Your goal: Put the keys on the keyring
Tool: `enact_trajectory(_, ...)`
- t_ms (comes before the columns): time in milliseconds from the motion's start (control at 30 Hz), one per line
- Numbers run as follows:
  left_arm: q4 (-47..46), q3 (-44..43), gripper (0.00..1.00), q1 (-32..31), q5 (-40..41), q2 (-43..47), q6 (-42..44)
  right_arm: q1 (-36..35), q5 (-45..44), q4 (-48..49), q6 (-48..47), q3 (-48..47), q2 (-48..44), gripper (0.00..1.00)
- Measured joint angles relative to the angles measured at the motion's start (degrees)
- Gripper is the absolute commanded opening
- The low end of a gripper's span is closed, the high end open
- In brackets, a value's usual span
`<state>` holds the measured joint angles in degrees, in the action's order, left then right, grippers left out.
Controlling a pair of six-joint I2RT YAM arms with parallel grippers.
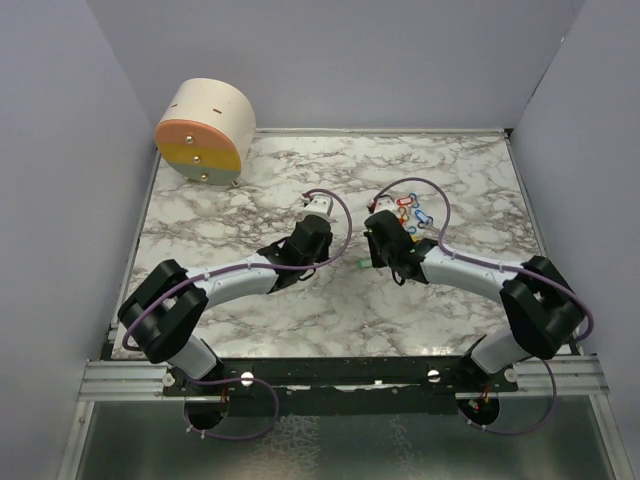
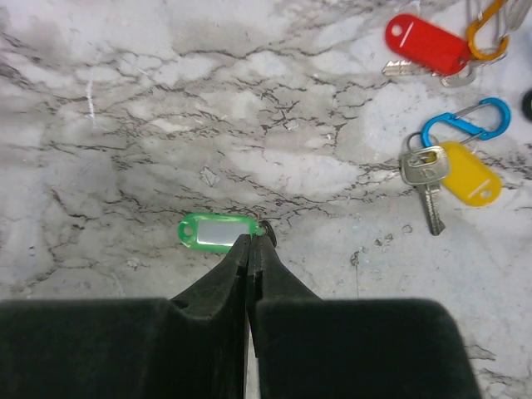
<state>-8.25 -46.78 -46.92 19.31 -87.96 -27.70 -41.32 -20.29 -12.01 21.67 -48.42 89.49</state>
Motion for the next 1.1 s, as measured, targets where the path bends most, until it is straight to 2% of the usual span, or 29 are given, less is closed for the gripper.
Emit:
enact_trajectory(267, -0.09, 0.02, 0.0, 0.04, -1.38, 1.46, -0.04, 0.0, 3.39, 7.1, -3.91, 6.16, -12.83, 0.01)
enact_trajectory(367, -0.13, 0.02, 0.0, 0.04, -1.81, 1.84, -0.07, 0.0, 3.65, 7.26, -4.02, 6.01, -13.33, 0.11)
enact_trajectory(433, -0.22, 0.24, 0.0, 0.04, -1.97, 1.97, -0.07, 0.0, 3.61, 5.7, -3.89, 4.81, -12.09, 0.25)
enact_trajectory(500, -0.15, 0.52, 0.0, 0.04, -2.03, 2.08, -0.09, 0.0, 3.5, 4.04, -3.41, 2.89, -9.79, 0.32)
enact_trajectory(900, -0.17, 0.74, 0.0, 0.04, -2.43, 2.14, -0.11, 0.0, 2.34, -2.43, 0.17, -1.36, 0.15, 0.33)
enact_trajectory(1100, -0.2, 0.79, 0.0, 0.04, -2.43, 2.14, -0.09, 0.0, 1.84, -3.1, 1.07, -2.19, 1.64, 0.28)
